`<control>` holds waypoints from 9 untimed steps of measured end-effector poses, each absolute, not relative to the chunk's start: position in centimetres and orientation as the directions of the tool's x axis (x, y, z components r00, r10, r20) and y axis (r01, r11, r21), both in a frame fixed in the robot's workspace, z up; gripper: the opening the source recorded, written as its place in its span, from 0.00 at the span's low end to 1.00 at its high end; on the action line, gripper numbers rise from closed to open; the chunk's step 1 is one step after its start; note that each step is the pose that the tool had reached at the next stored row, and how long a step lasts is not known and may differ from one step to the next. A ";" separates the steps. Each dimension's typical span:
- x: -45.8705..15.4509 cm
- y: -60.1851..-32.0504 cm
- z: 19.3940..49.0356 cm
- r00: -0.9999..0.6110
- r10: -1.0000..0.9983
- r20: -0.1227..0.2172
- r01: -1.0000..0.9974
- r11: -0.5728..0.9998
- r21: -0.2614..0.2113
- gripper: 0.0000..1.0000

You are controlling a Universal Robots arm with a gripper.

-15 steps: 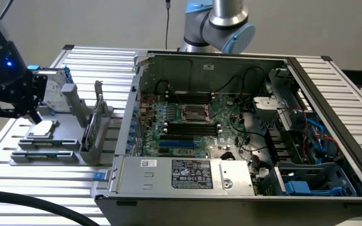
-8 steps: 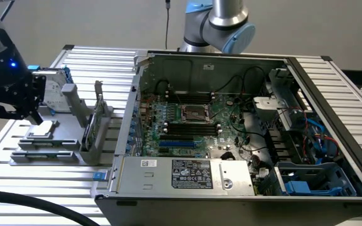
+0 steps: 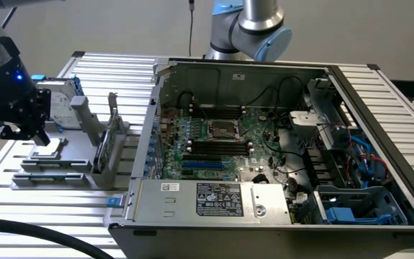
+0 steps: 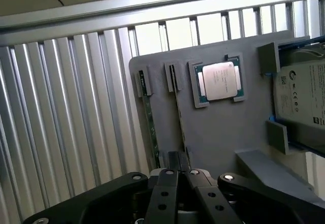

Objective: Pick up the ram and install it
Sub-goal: 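Pick up the ram and move it above insertion slot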

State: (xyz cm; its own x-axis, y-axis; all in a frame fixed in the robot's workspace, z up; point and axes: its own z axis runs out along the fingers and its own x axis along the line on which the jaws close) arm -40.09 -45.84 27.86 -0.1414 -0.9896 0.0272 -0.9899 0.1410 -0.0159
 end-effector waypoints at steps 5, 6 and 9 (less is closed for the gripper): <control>-40.3 -46.3 27.4 -0.131 -0.991 0.027 -0.991 0.131 -0.015 0.11; -40.4 -46.4 27.3 -0.129 -0.991 0.027 -0.992 0.128 -0.015 0.11; -40.4 -46.9 27.0 -0.117 -0.993 0.028 -0.993 0.117 -0.011 0.11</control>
State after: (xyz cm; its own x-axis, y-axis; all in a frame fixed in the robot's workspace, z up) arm -40.37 -46.86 26.99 -0.1174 -0.9927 0.0276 -0.9931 0.1171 -0.0114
